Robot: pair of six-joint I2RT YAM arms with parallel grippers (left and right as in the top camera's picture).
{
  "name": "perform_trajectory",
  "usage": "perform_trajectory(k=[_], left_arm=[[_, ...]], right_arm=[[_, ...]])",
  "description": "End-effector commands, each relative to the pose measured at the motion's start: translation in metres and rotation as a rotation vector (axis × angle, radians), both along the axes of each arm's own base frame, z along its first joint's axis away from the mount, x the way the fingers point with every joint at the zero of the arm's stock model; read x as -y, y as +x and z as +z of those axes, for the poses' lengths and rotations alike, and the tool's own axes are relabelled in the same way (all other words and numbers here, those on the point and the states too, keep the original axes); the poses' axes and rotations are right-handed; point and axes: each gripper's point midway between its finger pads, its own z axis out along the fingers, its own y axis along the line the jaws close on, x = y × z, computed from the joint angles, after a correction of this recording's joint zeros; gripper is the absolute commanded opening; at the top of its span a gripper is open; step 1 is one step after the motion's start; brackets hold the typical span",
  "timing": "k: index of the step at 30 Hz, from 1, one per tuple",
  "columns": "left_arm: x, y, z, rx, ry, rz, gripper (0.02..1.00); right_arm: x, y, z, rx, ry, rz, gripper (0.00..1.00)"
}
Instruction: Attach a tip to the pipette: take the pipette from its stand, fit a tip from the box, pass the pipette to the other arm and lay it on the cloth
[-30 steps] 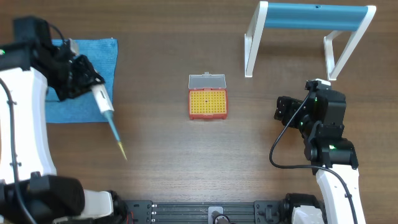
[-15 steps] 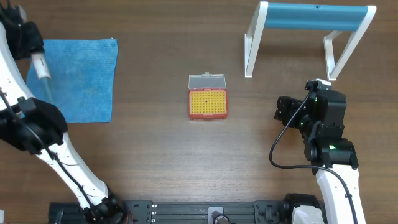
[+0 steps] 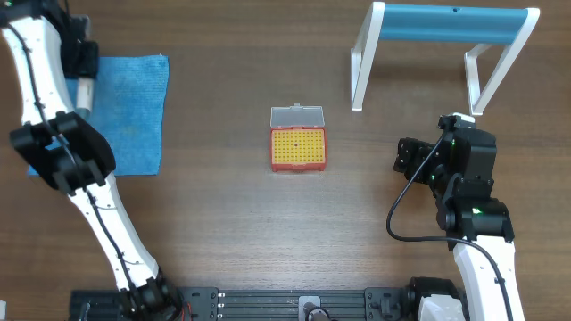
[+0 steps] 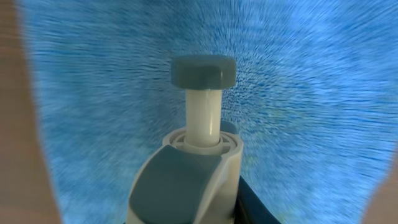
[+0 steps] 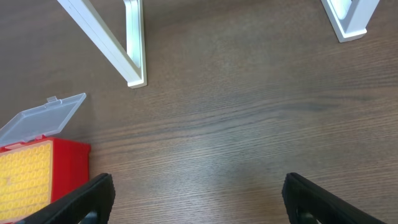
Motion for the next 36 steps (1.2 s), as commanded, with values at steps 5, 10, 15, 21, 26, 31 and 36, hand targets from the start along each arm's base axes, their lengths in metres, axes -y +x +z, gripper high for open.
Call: perform_trajectory(k=[5,10,15,21,26,31,36], left_arm=[[-0.01,0.016,-0.014,0.026,0.047,-0.083,0.029],[-0.01,0.017,-0.021,0.022,0.045,-0.085,0.027],[-0.008,0.012,-0.036,-0.007,0.032,-0.085,0.027],[-0.006,0.006,-0.051,-0.031,0.017,-0.085,0.027],[-0.007,0.009,-0.052,-0.022,0.021,-0.085,0.027],[-0.006,0.012,-0.053,-0.01,0.015,-0.086,0.027],[-0.002,0.011,-0.059,-0.016,-0.01,-0.086,0.027]], right_arm=[[0.004,0.001,0.004,0.011,-0.022,-0.005,0.875],[0.004,0.001,0.004,0.011,-0.022,-0.005,0.875],[0.004,0.001,0.004,0.011,-0.022,-0.005,0.875],[0.004,0.001,0.004,0.011,-0.022,-0.005,0.875],[0.004,0.001,0.004,0.011,-0.022,-0.005,0.875],[0.004,0.001,0.004,0.011,-0.022,-0.005,0.875],[0.004,0.001,0.004,0.011,-0.022,-0.005,0.875]])
